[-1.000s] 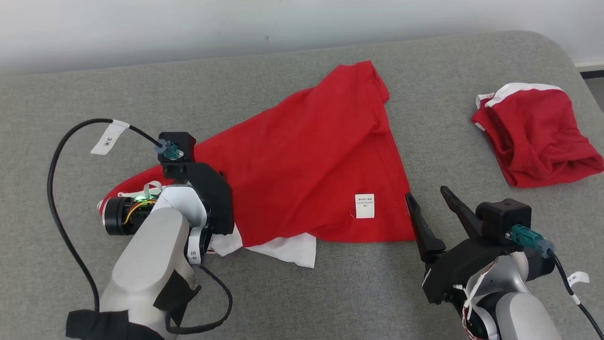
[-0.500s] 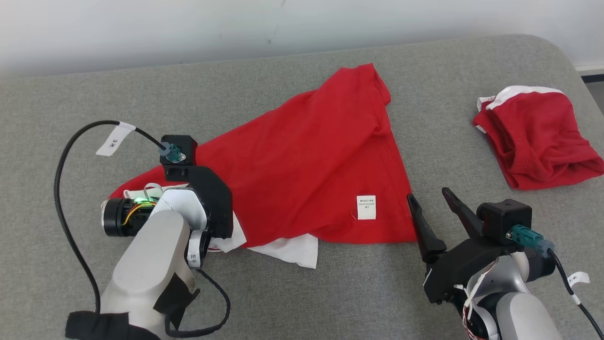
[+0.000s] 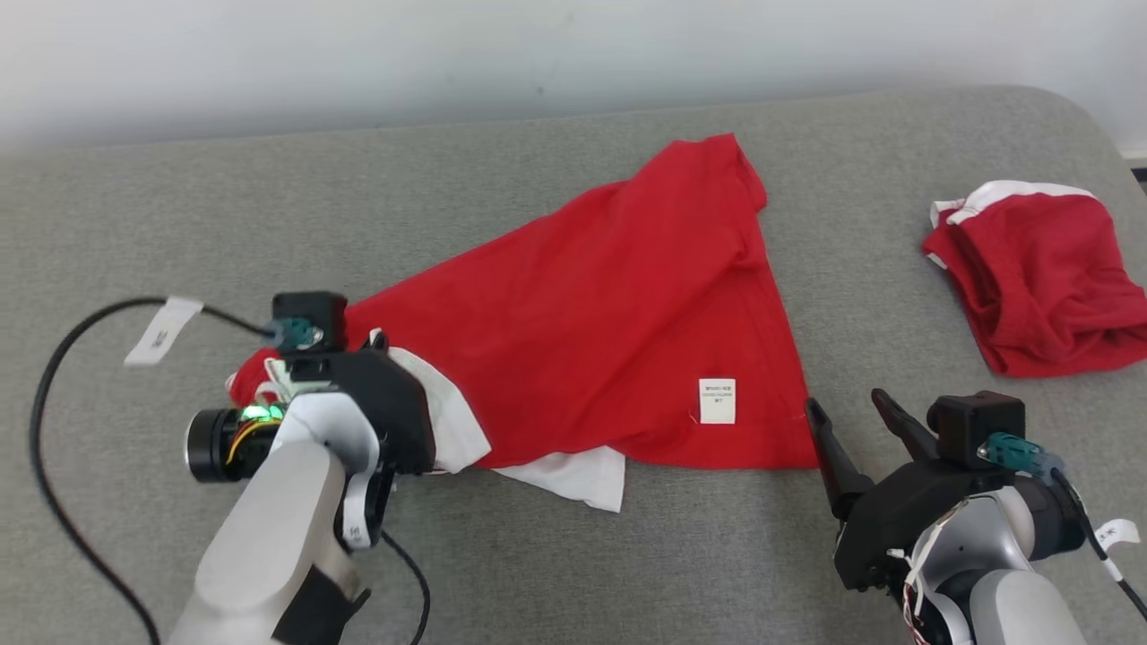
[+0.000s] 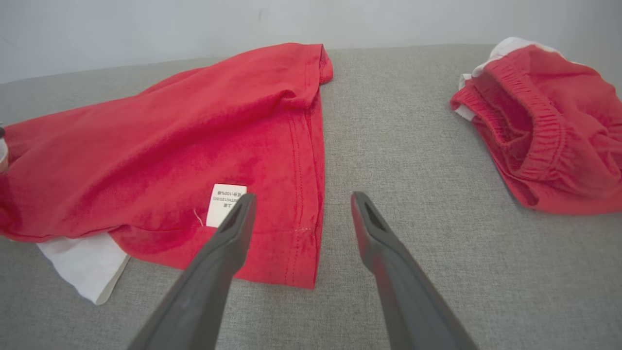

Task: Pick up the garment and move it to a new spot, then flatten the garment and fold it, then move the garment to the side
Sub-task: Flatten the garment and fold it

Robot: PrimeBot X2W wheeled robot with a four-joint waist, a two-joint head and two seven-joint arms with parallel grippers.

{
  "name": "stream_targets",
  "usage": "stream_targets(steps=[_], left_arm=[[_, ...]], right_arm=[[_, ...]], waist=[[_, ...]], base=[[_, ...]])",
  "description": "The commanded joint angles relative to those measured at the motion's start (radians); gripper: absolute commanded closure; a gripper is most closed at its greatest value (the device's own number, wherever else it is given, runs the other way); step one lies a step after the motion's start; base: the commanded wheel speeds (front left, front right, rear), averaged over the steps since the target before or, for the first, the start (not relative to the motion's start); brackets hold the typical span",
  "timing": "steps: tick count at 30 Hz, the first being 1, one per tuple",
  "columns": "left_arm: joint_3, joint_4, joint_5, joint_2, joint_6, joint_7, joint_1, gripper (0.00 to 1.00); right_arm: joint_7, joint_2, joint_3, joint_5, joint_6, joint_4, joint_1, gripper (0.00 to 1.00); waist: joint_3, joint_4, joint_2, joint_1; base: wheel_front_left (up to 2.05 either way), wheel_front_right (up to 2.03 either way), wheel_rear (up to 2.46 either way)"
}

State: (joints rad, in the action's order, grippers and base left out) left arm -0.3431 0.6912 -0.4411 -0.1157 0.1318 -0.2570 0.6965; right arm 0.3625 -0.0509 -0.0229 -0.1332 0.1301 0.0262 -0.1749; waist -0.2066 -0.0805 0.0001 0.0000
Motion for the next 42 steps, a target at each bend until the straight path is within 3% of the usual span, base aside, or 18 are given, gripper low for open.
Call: stream_targets(steps=[1, 11, 19, 20, 21, 22, 23, 31, 38, 42], left_arm=[[0.010, -0.034, -0.014, -0.013, 0.004, 0.020, -0.036, 1.00], [0.037, -0.300, -0.036, -0.055, 0.047, 0.055, -0.247, 1.00], [0.076, -0.523, -0.055, -0.088, 0.144, 0.023, -0.476, 0.98], [0.079, -0.541, -0.057, -0.093, 0.156, 0.014, -0.500, 0.84], [0.084, -0.556, -0.059, -0.098, 0.168, 0.007, -0.520, 0.60], [0.089, -0.565, -0.067, -0.100, 0.179, -0.003, -0.541, 0.03], [0.096, -0.575, -0.071, -0.100, 0.190, -0.011, -0.559, 0.00], [0.130, -0.677, -0.114, -0.123, 0.229, -0.090, -0.636, 0.00], [0.081, -0.668, -0.136, -0.138, 0.181, -0.167, -0.618, 0.00], [0.062, -0.626, -0.121, -0.139, 0.181, -0.181, -0.603, 0.00]], right_arm=[[0.007, 0.001, 0.008, 0.003, 0.001, -0.012, 0.012, 0.00], [0.043, 0.001, 0.054, 0.007, 0.001, -0.050, 0.046, 0.00], [0.056, 0.001, 0.111, 0.002, 0.001, -0.085, 0.078, 0.00], [0.057, 0.001, 0.118, 0.002, 0.001, -0.089, 0.081, 0.00], [0.058, 0.001, 0.121, 0.001, 0.001, -0.093, 0.082, 0.00], [0.060, 0.001, 0.126, -0.001, 0.001, -0.097, 0.085, 0.00], [0.062, 0.001, 0.128, -0.003, 0.001, -0.098, 0.089, 0.00], [0.075, 0.001, 0.133, -0.010, 0.001, -0.110, 0.085, 0.00], [0.081, 0.001, 0.126, -0.010, 0.001, -0.119, 0.081, 0.00], [0.082, 0.001, 0.118, -0.016, 0.001, -0.118, 0.085, 0.00]], waist=[[0.008, 0.018, -0.0001, 0.0000], [0.030, 0.079, -0.0001, 0.0000], [0.029, 0.132, -0.0001, 0.0000], [0.029, 0.139, -0.0001, 0.0000], [0.029, 0.145, -0.0001, 0.0000], [0.029, 0.151, -0.0001, 0.0000], [0.029, 0.156, -0.0001, 0.0000], [0.035, 0.176, -0.0001, 0.0000], [0.032, 0.163, -0.0001, 0.0000], [0.024, 0.147, -0.0001, 0.0000]], base=[[0.00, 0.00, 0.00], [0.00, 0.00, 0.00], [0.00, 0.00, 0.00], [0.00, 0.00, 0.00], [0.00, 0.00, 0.00], [0.00, 0.00, 0.00], [0.00, 0.00, 0.00], [0.00, 0.00, 0.00], [0.00, 0.00, 0.00], [0.00, 0.00, 0.00]])
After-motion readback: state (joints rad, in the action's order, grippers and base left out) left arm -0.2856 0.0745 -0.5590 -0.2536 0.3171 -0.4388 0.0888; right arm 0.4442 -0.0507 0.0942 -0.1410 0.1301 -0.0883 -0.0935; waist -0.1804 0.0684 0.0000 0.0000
